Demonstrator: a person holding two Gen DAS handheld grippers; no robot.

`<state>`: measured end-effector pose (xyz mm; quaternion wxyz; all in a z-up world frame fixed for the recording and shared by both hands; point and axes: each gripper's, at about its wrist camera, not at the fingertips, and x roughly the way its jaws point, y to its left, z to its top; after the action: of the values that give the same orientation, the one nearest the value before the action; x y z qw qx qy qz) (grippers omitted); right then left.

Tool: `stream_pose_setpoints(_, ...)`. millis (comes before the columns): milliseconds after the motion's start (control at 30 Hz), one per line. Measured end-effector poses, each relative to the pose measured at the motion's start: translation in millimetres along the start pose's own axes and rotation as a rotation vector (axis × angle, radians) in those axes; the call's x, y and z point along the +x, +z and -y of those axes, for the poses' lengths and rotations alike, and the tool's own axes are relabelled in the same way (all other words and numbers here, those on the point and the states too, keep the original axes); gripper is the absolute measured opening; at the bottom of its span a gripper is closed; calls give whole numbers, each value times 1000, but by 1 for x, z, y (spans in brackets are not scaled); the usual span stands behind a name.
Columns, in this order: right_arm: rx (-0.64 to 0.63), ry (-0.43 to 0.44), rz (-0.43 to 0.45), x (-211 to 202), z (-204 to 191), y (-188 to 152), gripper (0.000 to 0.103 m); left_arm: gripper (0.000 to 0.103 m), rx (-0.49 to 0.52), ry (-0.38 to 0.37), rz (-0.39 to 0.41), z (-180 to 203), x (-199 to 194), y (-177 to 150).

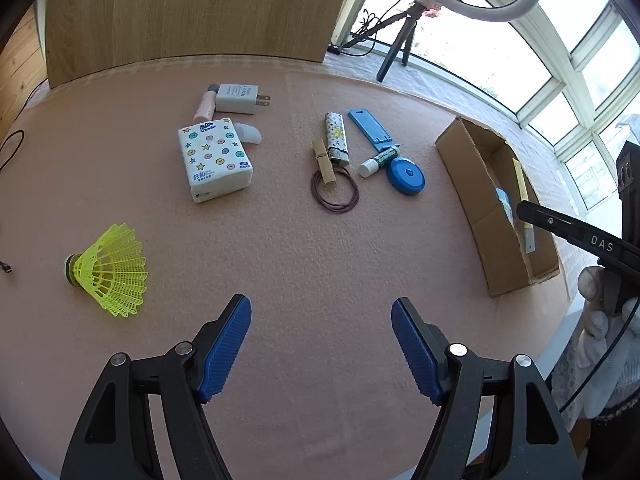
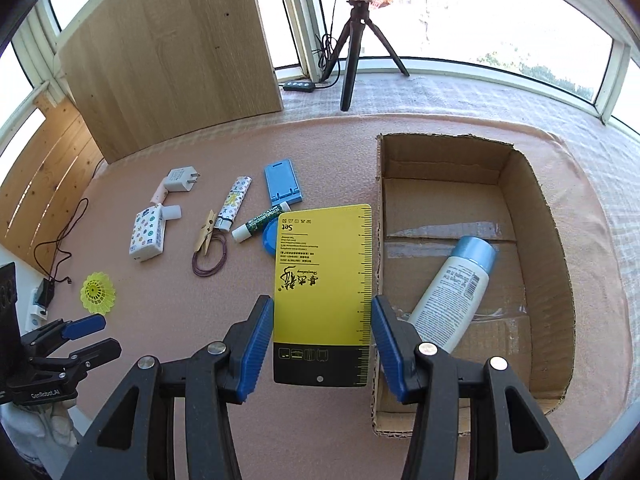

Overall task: Organize objects
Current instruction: 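Carry the yellow card with the right gripper and release into box, then grasp the blue tape measure with the right gripper while left grasps clothespin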

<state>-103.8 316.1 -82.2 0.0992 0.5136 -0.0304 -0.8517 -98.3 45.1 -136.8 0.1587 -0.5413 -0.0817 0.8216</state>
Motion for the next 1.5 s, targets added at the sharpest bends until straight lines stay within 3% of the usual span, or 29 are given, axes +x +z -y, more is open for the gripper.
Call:
stream_pose_setpoints(367,97,-115,26,-12,66,-8,46,76,37,-12,-10,26,17,8)
stream_pose_setpoints(667,114,-152,18,-9,89,-8,46,76,44,-4,-10,34,25,13)
stream_pose_setpoints(833,108,-148,30,-10,93,-7,48,76,45,0,-9,36,28,15)
stream_pose_setpoints(933,97,-172,22,-9,91,-6,70,76,48,5,-11,37,30,17)
stream_pose_setpoints(1500,54,-104,87,-13,62,13,71,76,92,82,17,31,41,51)
